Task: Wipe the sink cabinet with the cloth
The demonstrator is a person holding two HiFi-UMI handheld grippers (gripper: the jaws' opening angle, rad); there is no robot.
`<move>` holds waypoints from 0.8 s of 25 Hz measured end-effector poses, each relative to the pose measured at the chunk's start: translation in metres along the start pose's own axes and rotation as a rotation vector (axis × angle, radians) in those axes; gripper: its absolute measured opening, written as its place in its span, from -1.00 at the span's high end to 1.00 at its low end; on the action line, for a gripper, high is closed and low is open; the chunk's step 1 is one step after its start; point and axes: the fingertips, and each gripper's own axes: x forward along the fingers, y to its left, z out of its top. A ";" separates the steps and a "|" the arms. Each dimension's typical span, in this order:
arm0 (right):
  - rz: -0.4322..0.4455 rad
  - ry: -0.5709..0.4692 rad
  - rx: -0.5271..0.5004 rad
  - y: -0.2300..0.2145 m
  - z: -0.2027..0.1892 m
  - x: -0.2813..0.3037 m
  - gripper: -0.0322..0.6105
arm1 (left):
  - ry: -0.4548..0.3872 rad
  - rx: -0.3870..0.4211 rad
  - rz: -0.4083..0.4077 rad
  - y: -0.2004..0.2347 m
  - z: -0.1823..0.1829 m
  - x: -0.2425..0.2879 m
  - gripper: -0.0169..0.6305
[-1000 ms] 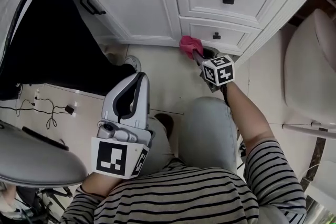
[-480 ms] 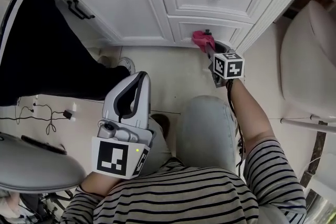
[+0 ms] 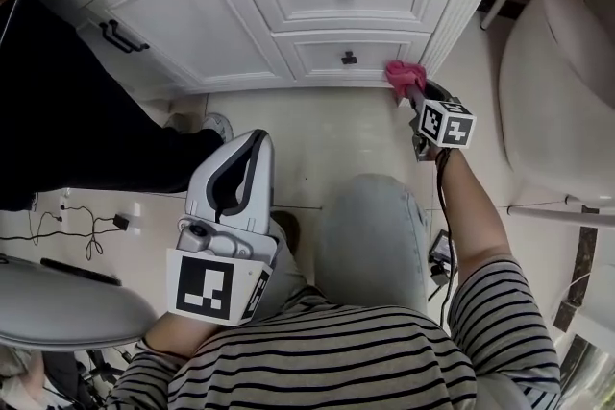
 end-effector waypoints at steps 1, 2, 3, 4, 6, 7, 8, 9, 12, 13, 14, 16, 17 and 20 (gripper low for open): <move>-0.020 -0.003 0.012 -0.010 -0.001 -0.005 0.67 | 0.001 0.002 -0.002 -0.002 0.001 0.001 0.94; -0.043 -0.006 0.026 -0.021 -0.002 -0.010 0.67 | 0.002 0.004 -0.004 -0.004 0.001 0.002 0.94; -0.070 -0.009 0.040 -0.033 -0.002 -0.015 0.67 | 0.004 0.004 -0.005 -0.005 0.001 0.003 0.94; -0.096 -0.013 0.054 -0.045 -0.002 -0.022 0.67 | 0.007 0.003 -0.006 -0.006 0.002 0.004 0.94; -0.140 -0.025 0.076 -0.063 0.003 -0.034 0.67 | 0.008 0.002 -0.004 -0.007 0.004 0.005 0.94; -0.152 -0.034 0.082 -0.069 0.009 -0.040 0.68 | 0.004 0.003 -0.001 -0.006 0.006 0.005 0.94; -0.156 -0.046 0.084 -0.071 0.016 -0.046 0.68 | -0.001 0.005 0.003 -0.006 0.007 0.005 0.94; -0.153 -0.061 0.084 -0.070 0.024 -0.053 0.68 | -0.005 0.005 0.007 -0.006 0.008 0.005 0.94; -0.107 -0.120 0.079 -0.052 0.053 -0.083 0.68 | -0.014 0.001 0.014 -0.008 0.008 0.000 0.94; -0.086 -0.147 0.074 -0.041 0.067 -0.096 0.68 | -0.019 0.000 0.014 -0.009 0.009 -0.002 0.94; -0.066 -0.175 0.068 -0.029 0.083 -0.112 0.68 | -0.024 0.000 0.013 -0.010 0.010 -0.004 0.94; -0.028 -0.236 0.058 0.000 0.116 -0.152 0.68 | -0.034 -0.007 0.006 -0.013 0.014 -0.009 0.94; -0.008 -0.269 0.055 0.016 0.132 -0.173 0.68 | -0.041 -0.011 0.005 -0.014 0.017 -0.013 0.94; 0.065 -0.373 0.042 0.076 0.175 -0.233 0.68 | -0.067 -0.016 0.010 -0.014 0.027 -0.029 0.94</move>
